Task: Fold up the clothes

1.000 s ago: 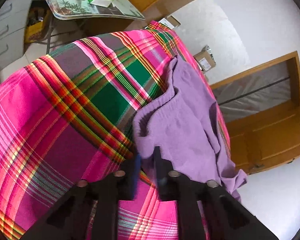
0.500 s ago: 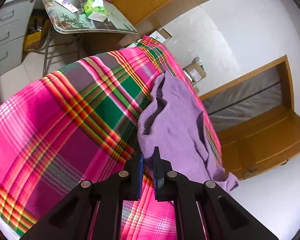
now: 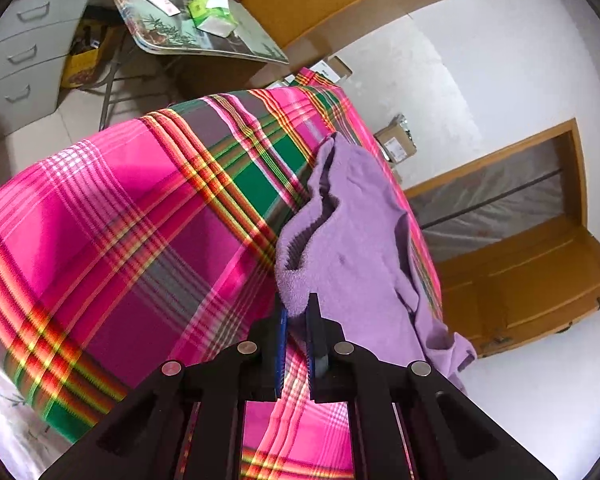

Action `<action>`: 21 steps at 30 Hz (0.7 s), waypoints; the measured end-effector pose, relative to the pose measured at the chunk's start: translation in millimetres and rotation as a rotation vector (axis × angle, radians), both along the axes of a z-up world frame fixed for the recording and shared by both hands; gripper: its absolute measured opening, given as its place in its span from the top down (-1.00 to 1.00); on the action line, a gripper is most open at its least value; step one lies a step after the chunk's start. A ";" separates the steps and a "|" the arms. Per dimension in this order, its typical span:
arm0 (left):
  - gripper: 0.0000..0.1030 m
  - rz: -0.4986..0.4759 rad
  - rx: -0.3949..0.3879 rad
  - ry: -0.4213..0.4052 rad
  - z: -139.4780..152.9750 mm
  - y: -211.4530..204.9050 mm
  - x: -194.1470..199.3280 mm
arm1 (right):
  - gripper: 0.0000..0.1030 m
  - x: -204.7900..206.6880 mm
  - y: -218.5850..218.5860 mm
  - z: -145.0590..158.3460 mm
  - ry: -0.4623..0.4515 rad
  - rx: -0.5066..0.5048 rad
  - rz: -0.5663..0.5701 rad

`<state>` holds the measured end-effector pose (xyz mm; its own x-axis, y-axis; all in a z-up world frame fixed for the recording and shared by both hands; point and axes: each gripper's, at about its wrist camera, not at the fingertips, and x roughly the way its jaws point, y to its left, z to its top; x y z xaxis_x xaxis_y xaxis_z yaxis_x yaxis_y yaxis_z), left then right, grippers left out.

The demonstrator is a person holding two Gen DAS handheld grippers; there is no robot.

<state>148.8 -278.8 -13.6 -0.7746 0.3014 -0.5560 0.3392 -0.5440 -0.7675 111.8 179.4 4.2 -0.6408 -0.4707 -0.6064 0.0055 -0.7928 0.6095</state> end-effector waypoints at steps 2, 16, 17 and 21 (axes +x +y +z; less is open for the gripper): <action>0.84 0.001 0.002 0.000 -0.5 0.5 5.1 | 0.95 0.9 2.2 0.3 -0.003 -0.001 0.001; 0.84 0.012 0.007 -0.010 -3.6 -1.7 25.6 | 0.95 4.4 6.2 -2.3 -0.031 -0.031 0.024; 0.84 0.014 0.007 -0.009 -3.2 -2.2 26.3 | 0.95 4.4 5.8 -2.7 -0.033 -0.033 0.025; 0.84 0.013 0.002 -0.012 -2.4 -1.7 29.1 | 0.95 6.7 6.8 -6.4 -0.044 -0.034 0.027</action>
